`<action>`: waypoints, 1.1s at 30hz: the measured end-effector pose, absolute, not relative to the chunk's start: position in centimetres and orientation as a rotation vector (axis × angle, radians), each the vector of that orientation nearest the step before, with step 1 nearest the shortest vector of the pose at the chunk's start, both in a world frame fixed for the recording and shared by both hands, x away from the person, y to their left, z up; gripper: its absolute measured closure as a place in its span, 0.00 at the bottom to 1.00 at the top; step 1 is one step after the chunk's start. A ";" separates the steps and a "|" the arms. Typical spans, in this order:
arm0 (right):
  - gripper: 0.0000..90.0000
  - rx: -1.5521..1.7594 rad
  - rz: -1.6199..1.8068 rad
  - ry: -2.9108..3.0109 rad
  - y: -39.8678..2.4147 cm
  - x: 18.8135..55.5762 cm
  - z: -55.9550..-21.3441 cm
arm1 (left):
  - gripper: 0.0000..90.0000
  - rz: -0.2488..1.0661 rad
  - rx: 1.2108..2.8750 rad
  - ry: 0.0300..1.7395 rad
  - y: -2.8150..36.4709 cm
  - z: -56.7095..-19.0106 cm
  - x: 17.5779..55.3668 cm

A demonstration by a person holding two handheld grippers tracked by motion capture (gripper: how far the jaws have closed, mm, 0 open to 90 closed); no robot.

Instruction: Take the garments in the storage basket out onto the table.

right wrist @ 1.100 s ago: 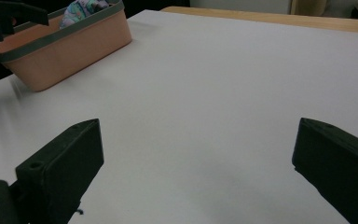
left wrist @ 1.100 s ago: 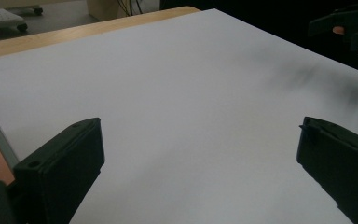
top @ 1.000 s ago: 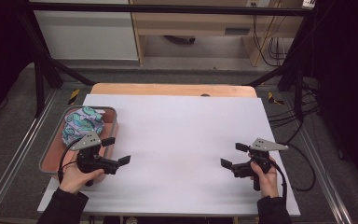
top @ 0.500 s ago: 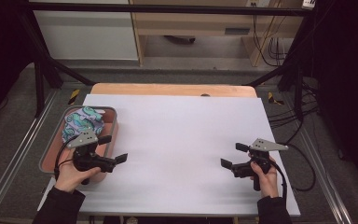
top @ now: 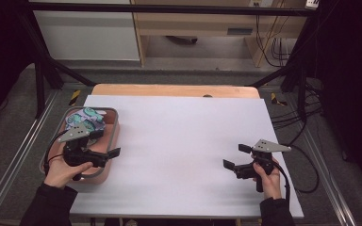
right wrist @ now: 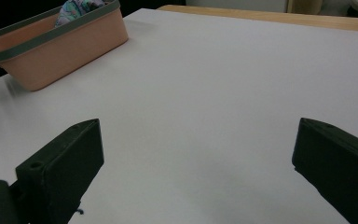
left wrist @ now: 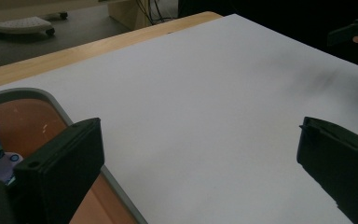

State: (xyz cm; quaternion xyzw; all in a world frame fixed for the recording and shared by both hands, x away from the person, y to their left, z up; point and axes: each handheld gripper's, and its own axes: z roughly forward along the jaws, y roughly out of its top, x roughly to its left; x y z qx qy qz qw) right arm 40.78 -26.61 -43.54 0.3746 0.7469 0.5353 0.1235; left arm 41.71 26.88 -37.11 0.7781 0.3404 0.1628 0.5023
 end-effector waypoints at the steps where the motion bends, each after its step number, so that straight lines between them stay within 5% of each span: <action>1: 0.03 1.092 1.561 2.178 -26.6 40.8 -43.5 | 0.00 0.393 1.880 0.822 26.9 -37.1 41.7; 33: 0.03 1.099 1.554 2.178 -26.5 40.8 -43.6 | 0.00 0.486 1.897 0.976 31.8 -36.5 44.6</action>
